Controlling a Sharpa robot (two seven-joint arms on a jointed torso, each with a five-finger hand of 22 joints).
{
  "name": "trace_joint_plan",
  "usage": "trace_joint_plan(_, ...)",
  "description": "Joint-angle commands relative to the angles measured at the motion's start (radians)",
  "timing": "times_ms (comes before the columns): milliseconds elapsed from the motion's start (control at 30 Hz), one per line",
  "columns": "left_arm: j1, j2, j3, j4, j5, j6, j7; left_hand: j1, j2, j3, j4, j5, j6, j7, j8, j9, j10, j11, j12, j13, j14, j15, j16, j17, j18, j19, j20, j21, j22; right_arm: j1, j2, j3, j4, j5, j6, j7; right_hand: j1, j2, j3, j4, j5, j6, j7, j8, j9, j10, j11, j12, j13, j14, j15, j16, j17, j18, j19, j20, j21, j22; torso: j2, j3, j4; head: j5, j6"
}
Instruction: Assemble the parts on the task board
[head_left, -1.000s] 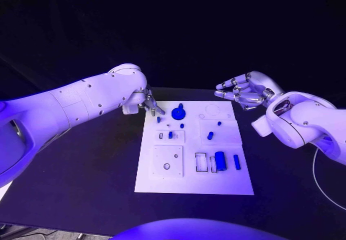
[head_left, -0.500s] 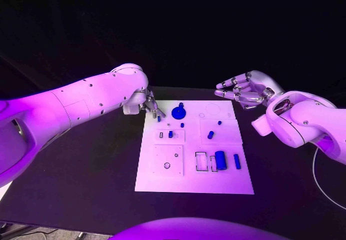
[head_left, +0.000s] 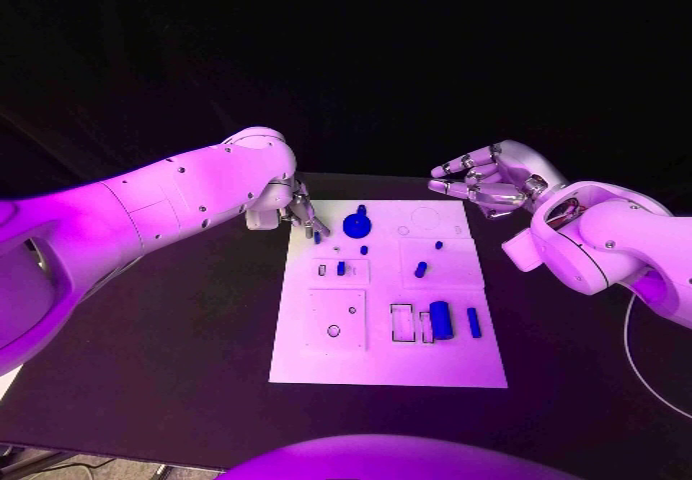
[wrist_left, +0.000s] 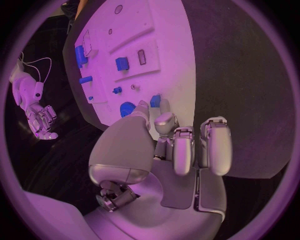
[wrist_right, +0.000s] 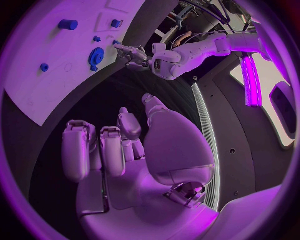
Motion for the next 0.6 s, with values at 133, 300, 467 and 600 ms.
trace_joint_plan(133,-0.002,0.009,-0.002,-0.008,0.011,0.016,-0.007,0.022,0.012,0.005,-0.012,0.006,0.008,0.001,0.005,-0.004,0.006,0.0,0.002,-0.003,0.104,-0.006,0.003,0.264,-0.011,0.032,-0.004,0.0,0.125,-0.001,0.001,0.0,0.001,-0.007,0.014,0.002,0.004,0.008,-0.005,-0.004,0.007,0.001,0.001,0.003,0.001,-0.004,0.0,-0.002,0.001,0.08,-0.004,-0.004,0.164,0.003,-0.004,0.001,-0.004,-0.001,0.0,-0.0008,-0.0004,-0.001,-0.002)
trace_joint_plan(300,-0.003,0.012,-0.003,-0.011,0.016,0.007,-0.007,0.036,0.025,0.012,-0.018,0.006,0.007,0.0,0.006,-0.007,0.005,0.0,0.001,-0.005,0.104,-0.006,0.003,0.264,-0.011,0.031,-0.005,0.0,0.125,-0.001,0.001,0.0,0.001,-0.007,0.015,0.002,0.004,0.008,-0.005,-0.004,0.007,0.001,0.001,0.003,0.001,-0.004,0.0,-0.002,0.001,0.08,-0.004,-0.004,0.164,0.003,-0.004,0.001,-0.004,-0.001,0.0,-0.0007,0.0,-0.001,-0.004)
trace_joint_plan(467,-0.003,0.013,-0.003,-0.014,0.018,0.001,-0.005,0.071,0.043,0.031,-0.037,0.008,0.002,-0.001,0.005,-0.012,0.004,-0.002,-0.001,-0.007,0.104,-0.007,0.003,0.264,-0.011,0.03,-0.005,-0.002,0.124,-0.001,0.001,0.0,0.001,-0.007,0.016,0.002,0.004,0.008,-0.005,-0.004,0.007,0.001,0.001,0.003,0.001,-0.004,0.0,-0.002,0.001,0.08,-0.004,-0.004,0.164,0.003,-0.004,0.001,-0.004,-0.001,0.0,-0.0001,0.0002,-0.001,-0.005)
trace_joint_plan(600,-0.003,0.014,-0.003,-0.015,0.023,0.003,-0.004,0.133,0.061,0.073,-0.077,0.011,-0.007,-0.005,0.001,-0.019,0.0,-0.006,-0.006,-0.013,0.104,-0.011,0.003,0.264,-0.01,0.03,-0.008,-0.003,0.123,-0.001,0.001,0.0,0.001,-0.007,0.017,0.001,0.004,0.008,-0.005,-0.004,0.007,0.001,0.001,0.003,0.001,-0.004,0.0,-0.002,0.001,0.08,-0.004,-0.004,0.164,0.003,-0.004,0.001,-0.004,-0.001,0.0,-0.0001,0.0005,0.0,-0.007)
